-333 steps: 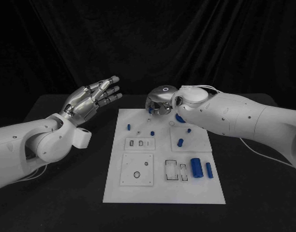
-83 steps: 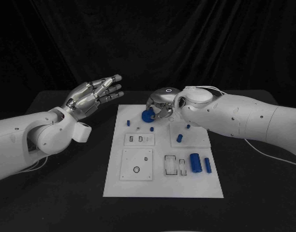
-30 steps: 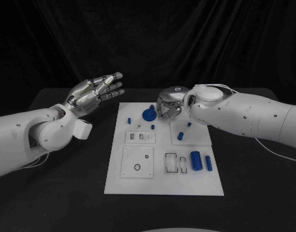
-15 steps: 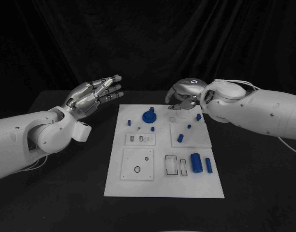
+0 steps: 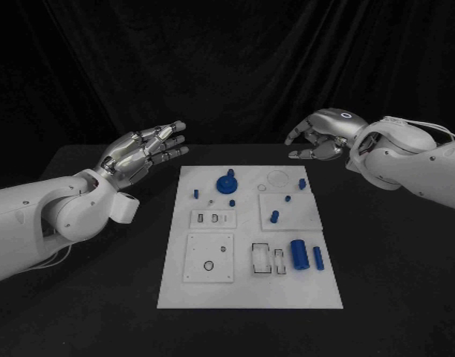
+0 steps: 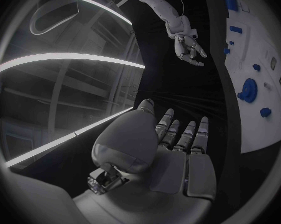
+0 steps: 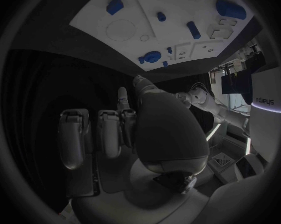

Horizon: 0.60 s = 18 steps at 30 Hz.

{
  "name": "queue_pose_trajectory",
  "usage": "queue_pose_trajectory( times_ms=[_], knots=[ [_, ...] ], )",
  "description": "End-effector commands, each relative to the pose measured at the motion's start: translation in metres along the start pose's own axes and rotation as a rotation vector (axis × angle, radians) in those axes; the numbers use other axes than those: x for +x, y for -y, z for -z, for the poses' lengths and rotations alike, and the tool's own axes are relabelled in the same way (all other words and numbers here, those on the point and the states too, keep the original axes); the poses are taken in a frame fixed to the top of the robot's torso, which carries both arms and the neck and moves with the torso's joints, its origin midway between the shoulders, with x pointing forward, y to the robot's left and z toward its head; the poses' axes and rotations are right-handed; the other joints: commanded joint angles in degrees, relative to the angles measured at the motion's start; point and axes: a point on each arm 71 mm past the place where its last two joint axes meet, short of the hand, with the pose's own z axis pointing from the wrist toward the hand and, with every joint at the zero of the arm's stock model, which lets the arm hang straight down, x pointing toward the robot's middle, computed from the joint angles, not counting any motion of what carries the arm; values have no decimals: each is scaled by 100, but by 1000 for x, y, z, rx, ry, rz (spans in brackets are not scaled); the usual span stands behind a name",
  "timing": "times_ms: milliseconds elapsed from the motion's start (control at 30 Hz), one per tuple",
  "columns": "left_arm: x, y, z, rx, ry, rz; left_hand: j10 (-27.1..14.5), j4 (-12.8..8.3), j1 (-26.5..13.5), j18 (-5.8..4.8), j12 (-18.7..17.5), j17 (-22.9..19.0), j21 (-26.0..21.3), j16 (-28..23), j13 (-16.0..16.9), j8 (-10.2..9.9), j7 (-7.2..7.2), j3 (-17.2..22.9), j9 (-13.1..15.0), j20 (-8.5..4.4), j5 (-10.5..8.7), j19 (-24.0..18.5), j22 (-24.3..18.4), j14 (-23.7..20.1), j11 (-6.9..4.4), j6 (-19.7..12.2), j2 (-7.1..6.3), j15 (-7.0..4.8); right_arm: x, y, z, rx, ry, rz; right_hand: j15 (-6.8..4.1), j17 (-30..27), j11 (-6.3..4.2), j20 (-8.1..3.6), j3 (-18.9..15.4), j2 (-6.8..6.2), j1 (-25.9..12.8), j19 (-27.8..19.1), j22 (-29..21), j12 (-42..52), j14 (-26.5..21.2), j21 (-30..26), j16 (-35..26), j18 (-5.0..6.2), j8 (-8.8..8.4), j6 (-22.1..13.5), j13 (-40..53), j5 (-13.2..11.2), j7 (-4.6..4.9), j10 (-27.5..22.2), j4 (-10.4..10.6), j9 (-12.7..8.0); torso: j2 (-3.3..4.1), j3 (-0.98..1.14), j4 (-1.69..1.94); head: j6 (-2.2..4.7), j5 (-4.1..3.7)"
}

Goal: Assemble the parts on the task board

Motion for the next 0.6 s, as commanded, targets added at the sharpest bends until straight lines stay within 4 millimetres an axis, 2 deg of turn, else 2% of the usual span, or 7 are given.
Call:
queue_pose_trajectory(
  times_ms=[33, 200, 333, 600],
  knots=[
    [2, -1, 0, 9, -13, 13, 8, 0, 53, 108, 27, 6, 14, 14, 9, 24, 6, 49, 9, 34, 38, -9, -10, 33, 49, 42, 14, 11, -3, 9, 11, 1, 75, -76, -51, 1161, -34, -42, -47, -44, -17, 606, 1505, 131, 530, 63, 4, -45, 35, 28, 1083, 91, -34, 447, 17, 1, -6, 6, -1, 25, -20],
    [2, -2, 0, 4, -16, 17, 8, 0, 53, 108, 27, 6, 14, 14, 9, 24, 6, 49, 9, 34, 38, -9, -10, 33, 49, 42, 14, 11, 13, 28, 30, 28, 91, -145, -67, 1257, -46, -61, -121, -84, -87, 606, 1505, 228, 554, 63, 72, -45, 45, -6, 1176, 126, -51, 475, 36, 35, -11, 8, -2, 57, -35],
    [2, -4, 1, 2, -17, 20, 10, -1, 59, 108, 28, 5, 11, 11, 10, 25, 6, 52, 9, 33, 40, -13, -11, 28, 50, 44, 15, 10, 33, 41, 41, 58, 84, -200, -80, 1299, -63, -74, -141, -93, -98, 606, 1505, 118, 564, 63, 101, -45, 51, -31, 1033, 122, -63, 435, 38, 56, -26, 23, 2, 63, -30],
    [2, -8, 4, -6, -15, 27, 10, -1, 59, 108, 28, 5, 11, 11, 10, 25, 6, 52, 9, 33, 40, -13, -11, 28, 50, 44, 15, 10, 70, 55, 55, 68, 49, -239, -83, 1302, -62, -84, -252, -143, -268, 606, 1505, 148, 565, 63, 108, -45, 81, -114, 1032, -367, -63, 436, 53, 136, -31, 13, -22, 50, 20]
  ],
)
